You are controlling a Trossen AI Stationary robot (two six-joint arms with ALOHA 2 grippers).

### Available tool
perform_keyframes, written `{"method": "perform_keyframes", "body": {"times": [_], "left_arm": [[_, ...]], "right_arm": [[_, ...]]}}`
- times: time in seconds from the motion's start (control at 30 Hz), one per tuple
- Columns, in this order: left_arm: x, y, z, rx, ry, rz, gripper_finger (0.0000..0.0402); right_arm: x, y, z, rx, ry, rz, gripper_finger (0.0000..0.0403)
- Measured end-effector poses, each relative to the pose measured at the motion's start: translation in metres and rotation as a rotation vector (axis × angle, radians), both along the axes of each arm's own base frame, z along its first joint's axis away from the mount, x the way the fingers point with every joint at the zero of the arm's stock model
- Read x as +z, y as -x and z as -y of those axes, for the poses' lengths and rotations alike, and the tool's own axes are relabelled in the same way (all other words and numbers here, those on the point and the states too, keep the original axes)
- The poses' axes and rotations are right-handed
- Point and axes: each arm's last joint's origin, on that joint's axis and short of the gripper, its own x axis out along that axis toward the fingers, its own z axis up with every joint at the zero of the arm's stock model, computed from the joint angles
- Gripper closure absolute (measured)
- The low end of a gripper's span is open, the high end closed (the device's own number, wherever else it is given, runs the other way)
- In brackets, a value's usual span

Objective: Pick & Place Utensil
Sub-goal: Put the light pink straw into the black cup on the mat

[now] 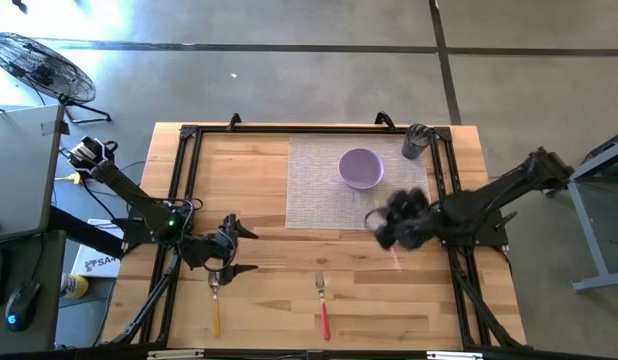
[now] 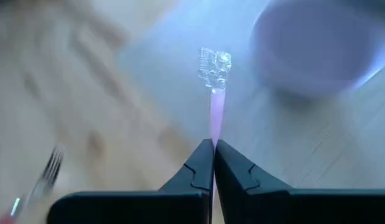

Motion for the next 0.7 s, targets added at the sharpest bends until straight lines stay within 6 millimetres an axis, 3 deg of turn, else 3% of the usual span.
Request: {"method": "perform_keyframes", "body": {"times": [0.2,0.43,0.7], "left_arm": [[0.0,0.0,0.0,0.0,0.0,0.0,0.0003],[0.0,0.0,0.0,0.001,0.0,0.0,0.0003],[0.0,0.0,0.0,0.0,0.0,0.0,0.0003]], "right_arm": [[0.041,0.03,0.035,-0.205,0.32,0.216,0.0397],[0.075,0.063,0.06,-0.582,0.688,0.325,0.0399],[0.086,0.084,0.095,-0.875,0.768,0.241,0.0401]]}}
